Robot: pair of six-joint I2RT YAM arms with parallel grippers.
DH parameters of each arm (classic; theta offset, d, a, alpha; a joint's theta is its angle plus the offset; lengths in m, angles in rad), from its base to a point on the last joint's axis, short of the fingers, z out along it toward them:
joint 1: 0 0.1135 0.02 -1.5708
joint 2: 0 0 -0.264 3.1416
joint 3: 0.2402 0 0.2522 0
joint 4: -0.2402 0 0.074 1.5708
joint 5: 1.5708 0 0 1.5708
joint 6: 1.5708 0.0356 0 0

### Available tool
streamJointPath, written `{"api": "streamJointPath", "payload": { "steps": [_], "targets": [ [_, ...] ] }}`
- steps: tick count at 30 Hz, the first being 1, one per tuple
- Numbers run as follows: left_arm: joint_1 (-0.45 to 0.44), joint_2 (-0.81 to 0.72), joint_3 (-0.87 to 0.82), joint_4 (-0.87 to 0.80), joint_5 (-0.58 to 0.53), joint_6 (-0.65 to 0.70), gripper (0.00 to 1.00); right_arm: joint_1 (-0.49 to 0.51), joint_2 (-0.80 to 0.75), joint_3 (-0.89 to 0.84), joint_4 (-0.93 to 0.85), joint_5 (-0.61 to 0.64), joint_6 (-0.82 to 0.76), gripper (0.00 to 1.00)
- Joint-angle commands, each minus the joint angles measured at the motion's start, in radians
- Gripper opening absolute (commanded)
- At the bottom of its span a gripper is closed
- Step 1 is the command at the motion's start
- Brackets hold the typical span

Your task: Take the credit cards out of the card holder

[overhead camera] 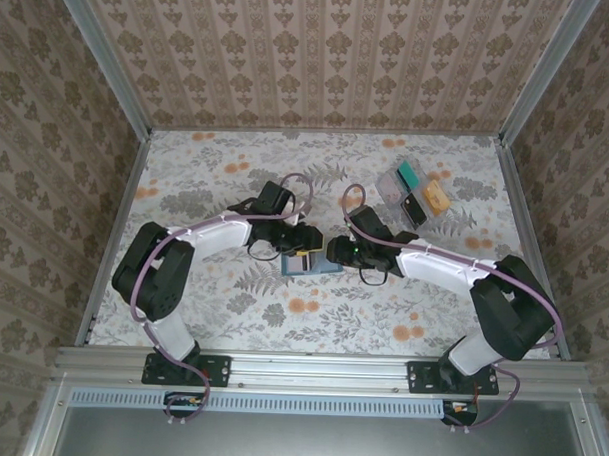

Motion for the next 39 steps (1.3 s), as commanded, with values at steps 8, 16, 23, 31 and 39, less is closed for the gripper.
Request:
{"api": "streamJointPath", "payload": {
  "steps": [8, 16, 23, 31, 39],
  "targets": [
    [0.044, -0.059, -0.041, 0.054, -0.032, -0.056, 0.49, -0.007, -0.059, -0.012, 0.008, 0.025, -0.014, 0.45],
    [0.065, -0.043, -0.084, 0.04, -0.094, -0.097, 0.46, 0.015, 0.035, 0.071, -0.018, -0.019, -0.033, 0.42],
    [0.051, 0.019, -0.055, 0.047, -0.091, -0.112, 0.35, 0.018, 0.155, 0.151, -0.061, -0.018, -0.013, 0.36],
    [0.048, 0.044, -0.039, 0.025, -0.088, -0.103, 0.32, 0.017, 0.247, 0.22, -0.099, -0.018, -0.014, 0.35],
    [0.049, 0.078, -0.02, 0.018, -0.072, -0.097, 0.33, 0.015, 0.301, 0.233, -0.119, -0.03, -0.011, 0.35]
  ]
}}
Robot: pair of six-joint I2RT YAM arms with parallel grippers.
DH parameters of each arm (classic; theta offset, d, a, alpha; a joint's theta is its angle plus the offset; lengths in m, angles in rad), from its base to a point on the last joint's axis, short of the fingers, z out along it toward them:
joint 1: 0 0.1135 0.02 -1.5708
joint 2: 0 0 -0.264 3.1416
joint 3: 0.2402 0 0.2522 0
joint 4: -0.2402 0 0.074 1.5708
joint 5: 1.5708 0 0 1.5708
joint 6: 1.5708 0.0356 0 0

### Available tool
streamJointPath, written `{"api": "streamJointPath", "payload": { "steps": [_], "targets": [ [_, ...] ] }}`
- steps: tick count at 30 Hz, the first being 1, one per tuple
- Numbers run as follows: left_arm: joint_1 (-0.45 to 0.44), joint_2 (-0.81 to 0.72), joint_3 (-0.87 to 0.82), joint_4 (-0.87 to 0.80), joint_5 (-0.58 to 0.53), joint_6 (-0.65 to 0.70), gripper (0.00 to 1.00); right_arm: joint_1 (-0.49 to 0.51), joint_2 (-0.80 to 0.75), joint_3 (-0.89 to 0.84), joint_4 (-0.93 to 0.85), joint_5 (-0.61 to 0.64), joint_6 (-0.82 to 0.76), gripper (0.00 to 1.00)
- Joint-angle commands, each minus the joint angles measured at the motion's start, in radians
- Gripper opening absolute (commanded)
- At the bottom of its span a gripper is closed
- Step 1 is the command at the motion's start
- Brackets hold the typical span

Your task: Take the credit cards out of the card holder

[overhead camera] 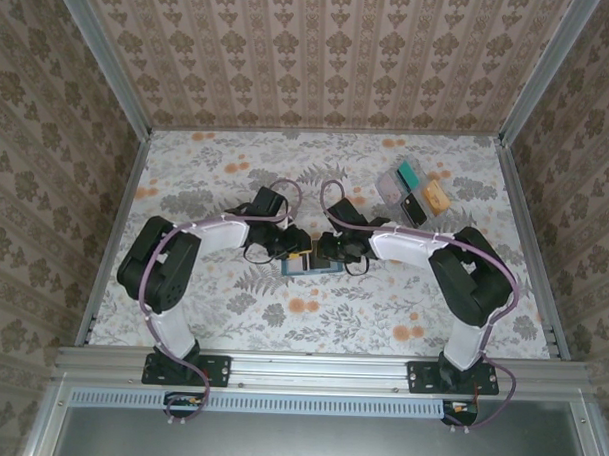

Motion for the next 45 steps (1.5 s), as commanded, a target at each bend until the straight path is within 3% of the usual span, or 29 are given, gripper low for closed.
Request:
{"api": "streamJointPath", "payload": {
  "steps": [1, 21, 31, 39, 45],
  "targets": [
    [-0.002, 0.025, 0.039, -0.021, 0.014, 0.003, 0.33, 0.001, 0.03, 0.028, -0.043, -0.027, 0.01, 0.35],
    [-0.001, 0.057, 0.04, 0.001, 0.053, 0.012, 0.28, -0.002, 0.05, 0.017, -0.018, -0.077, 0.012, 0.35],
    [0.003, 0.051, 0.027, 0.015, 0.06, 0.013, 0.16, -0.002, 0.051, 0.013, -0.024, -0.068, 0.014, 0.34],
    [0.019, 0.02, 0.008, 0.014, 0.05, 0.027, 0.0, -0.003, 0.049, 0.011, -0.029, -0.06, 0.016, 0.34],
    [0.041, -0.028, -0.002, -0.055, 0.007, 0.084, 0.0, -0.007, 0.028, 0.001, -0.025, -0.047, 0.022, 0.34]
  ]
}}
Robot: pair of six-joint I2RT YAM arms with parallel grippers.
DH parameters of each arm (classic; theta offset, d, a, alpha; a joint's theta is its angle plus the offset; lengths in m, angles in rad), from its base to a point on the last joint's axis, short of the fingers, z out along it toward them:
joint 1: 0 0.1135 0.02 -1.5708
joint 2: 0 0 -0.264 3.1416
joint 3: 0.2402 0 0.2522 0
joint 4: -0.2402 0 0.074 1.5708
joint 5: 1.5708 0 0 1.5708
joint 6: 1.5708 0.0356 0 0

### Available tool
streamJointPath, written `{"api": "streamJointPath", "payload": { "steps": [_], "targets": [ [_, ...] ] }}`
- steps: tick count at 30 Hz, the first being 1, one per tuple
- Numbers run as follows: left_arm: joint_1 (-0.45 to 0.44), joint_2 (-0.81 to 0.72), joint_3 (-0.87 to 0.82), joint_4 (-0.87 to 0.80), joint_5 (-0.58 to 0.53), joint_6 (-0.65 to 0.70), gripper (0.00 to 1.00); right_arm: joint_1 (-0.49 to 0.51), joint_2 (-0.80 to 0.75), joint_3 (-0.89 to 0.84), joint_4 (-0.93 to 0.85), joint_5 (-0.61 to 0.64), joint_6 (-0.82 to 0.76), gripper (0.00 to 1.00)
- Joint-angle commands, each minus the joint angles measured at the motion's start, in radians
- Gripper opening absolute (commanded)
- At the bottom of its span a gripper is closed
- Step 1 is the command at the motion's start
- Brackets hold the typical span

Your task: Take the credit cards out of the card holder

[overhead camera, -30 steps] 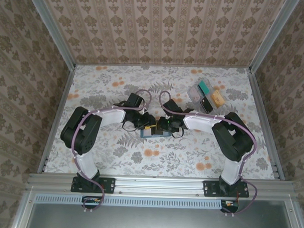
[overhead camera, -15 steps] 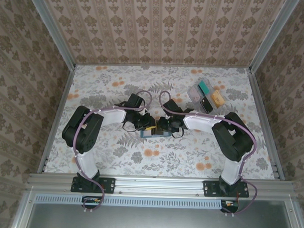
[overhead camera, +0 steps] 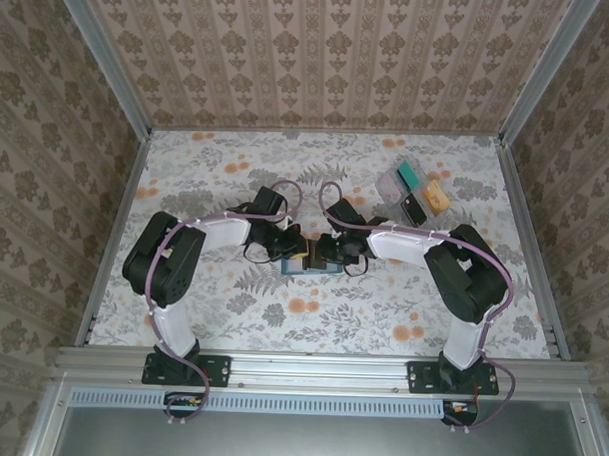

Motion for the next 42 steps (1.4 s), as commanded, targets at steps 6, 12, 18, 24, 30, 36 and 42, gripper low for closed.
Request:
{"api": "streamJointPath", "payload": {
  "steps": [6, 12, 18, 24, 30, 36, 42],
  "targets": [
    [0.049, -0.115, -0.046, -0.075, -0.029, 0.089, 0.0, -0.014, -0.027, -0.026, 0.003, 0.003, 0.021, 0.33],
    [0.051, -0.107, -0.051, -0.06, -0.016, 0.083, 0.0, -0.014, -0.078, -0.028, 0.033, -0.026, 0.009, 0.33],
    [0.05, -0.105, -0.051, -0.055, -0.017, 0.08, 0.0, -0.012, -0.125, -0.016, 0.04, -0.03, -0.009, 0.32],
    [0.051, -0.106, -0.057, -0.049, -0.016, 0.073, 0.0, -0.008, -0.034, 0.013, 0.031, -0.076, 0.022, 0.28],
    [0.051, -0.106, -0.061, -0.043, -0.009, 0.064, 0.0, -0.006, 0.013, 0.027, 0.052, -0.114, 0.025, 0.27],
    [0.051, -0.106, -0.072, 0.006, 0.025, 0.05, 0.01, -0.005, 0.037, 0.027, 0.07, -0.132, 0.026, 0.26],
    [0.051, -0.092, -0.08, 0.062, 0.09, 0.03, 0.13, -0.005, 0.056, 0.026, 0.066, -0.135, 0.026, 0.26]
  ]
}}
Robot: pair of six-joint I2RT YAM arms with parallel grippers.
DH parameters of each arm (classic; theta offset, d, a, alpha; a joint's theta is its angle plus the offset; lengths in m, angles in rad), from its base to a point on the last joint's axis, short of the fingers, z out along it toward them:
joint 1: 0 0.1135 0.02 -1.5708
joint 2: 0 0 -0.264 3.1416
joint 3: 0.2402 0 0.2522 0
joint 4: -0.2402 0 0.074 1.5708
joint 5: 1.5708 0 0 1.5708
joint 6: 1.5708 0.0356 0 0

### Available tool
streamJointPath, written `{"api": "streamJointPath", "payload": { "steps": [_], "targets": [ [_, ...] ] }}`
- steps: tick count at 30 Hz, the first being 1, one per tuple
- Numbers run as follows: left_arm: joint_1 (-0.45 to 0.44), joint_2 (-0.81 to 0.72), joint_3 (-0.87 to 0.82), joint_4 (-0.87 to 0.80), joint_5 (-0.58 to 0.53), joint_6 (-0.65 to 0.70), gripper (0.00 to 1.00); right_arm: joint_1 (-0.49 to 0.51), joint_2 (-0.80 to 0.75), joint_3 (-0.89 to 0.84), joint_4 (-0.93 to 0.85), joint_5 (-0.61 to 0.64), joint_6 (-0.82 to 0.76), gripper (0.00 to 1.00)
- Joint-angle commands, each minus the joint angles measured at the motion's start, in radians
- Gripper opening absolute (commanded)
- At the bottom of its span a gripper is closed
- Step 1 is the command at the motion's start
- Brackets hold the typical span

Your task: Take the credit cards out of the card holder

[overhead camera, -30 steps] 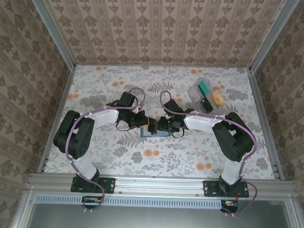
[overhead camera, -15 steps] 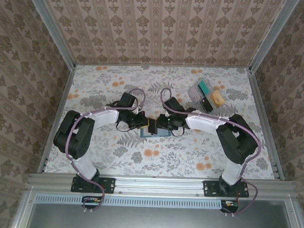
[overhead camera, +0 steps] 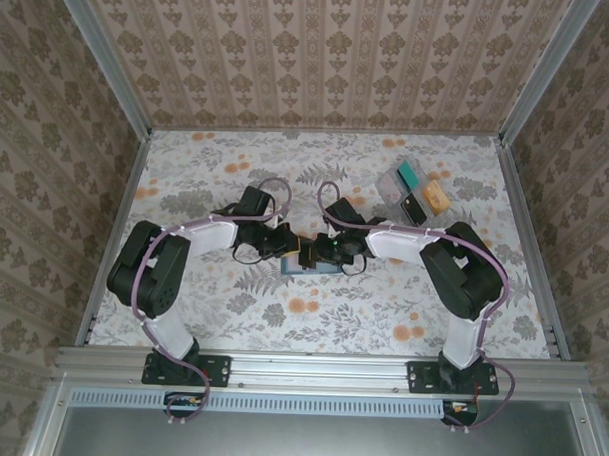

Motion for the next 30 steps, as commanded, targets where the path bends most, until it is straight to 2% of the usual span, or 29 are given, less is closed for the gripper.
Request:
{"api": "streamJointPath", "payload": {
  "steps": [1, 4, 13, 20, 23, 26, 30],
  "targets": [
    [0.004, 0.005, -0.012, 0.049, 0.063, -0.016, 0.15, 0.005, 0.025, 0.023, 0.004, -0.02, 0.007, 0.26],
    [0.003, 0.014, -0.009, 0.056, 0.071, -0.02, 0.18, 0.005, 0.029, 0.024, 0.002, -0.021, 0.006, 0.26],
    [-0.003, 0.038, 0.007, 0.044, 0.067, -0.017, 0.19, 0.005, 0.025, 0.021, -0.006, -0.014, 0.002, 0.26],
    [-0.023, 0.048, 0.053, -0.04, 0.02, 0.018, 0.04, 0.002, -0.015, -0.009, 0.031, -0.02, -0.013, 0.27],
    [-0.02, 0.013, 0.058, -0.093, -0.052, 0.045, 0.0, -0.004, -0.058, -0.033, 0.046, -0.013, -0.012, 0.28],
    [0.0, -0.045, 0.05, -0.13, -0.065, 0.069, 0.0, -0.011, -0.113, -0.069, 0.073, -0.005, -0.01, 0.34],
    [0.03, -0.144, 0.059, -0.219, -0.081, 0.13, 0.0, -0.019, -0.2, -0.111, 0.126, -0.035, -0.024, 0.49]
  ]
}}
